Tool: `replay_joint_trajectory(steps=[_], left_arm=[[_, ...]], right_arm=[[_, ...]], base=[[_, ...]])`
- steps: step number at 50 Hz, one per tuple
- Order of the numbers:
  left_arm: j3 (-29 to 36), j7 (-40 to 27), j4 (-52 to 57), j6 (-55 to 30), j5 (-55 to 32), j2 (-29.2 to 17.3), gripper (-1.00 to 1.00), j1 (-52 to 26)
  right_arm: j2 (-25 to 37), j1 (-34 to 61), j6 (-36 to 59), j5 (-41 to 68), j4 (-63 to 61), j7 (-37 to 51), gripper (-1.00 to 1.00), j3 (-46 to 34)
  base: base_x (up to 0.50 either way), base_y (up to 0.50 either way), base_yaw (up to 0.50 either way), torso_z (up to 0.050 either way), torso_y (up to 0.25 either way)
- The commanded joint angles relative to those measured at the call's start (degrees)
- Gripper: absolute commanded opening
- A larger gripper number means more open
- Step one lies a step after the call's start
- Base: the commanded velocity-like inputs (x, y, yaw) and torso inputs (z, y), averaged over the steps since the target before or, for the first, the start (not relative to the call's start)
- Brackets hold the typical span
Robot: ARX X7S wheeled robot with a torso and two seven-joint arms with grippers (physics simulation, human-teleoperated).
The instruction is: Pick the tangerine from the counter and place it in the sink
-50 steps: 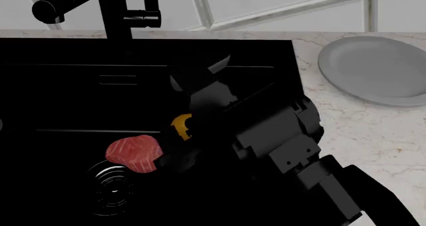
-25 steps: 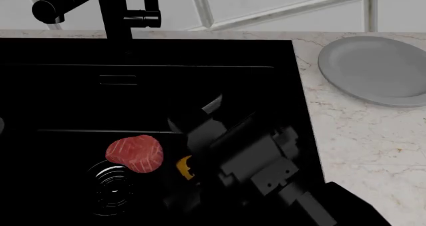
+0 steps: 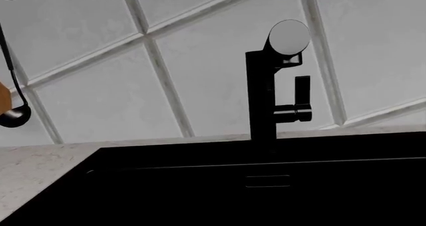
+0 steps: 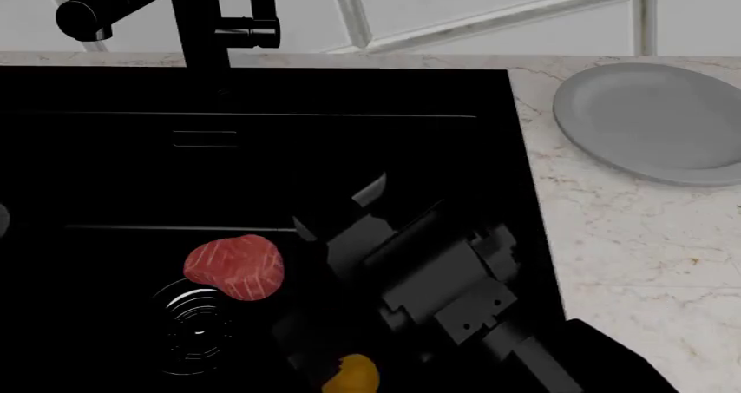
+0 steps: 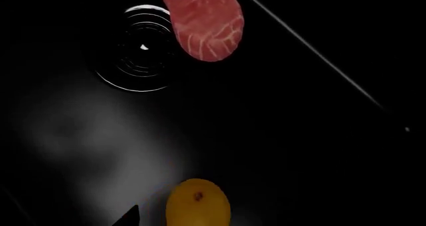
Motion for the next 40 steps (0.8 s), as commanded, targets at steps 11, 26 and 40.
replay_joint_trajectory(steps=[11,26,40], left_arm=[[0.1,-0.3,0.1,0.2,-0.4,-0.2,1.0,0.1],[0.2,-0.4,-0.1,0.2,-0.9,-0.1,1.0,0.1],[0.9,-0.6,-0.2,-0.2,-1.0,-0.2,1.0,-0.6]], right_arm=[[0.9,0.7,0.3,0.6,-2.0,0.4,1.0,0.5],[3.3,1.6,1.6,3.0,-6.5,2.6,1.0,3.6],[5.0,2.8,1.7,4.7,-9.0,4.0,1.0,6.4]], base=[[0.0,0.0,0.0,0.0,0.0],[0.0,0.0,0.0,0.0,0.0],[0.0,0.0,0.0,0.0,0.0]])
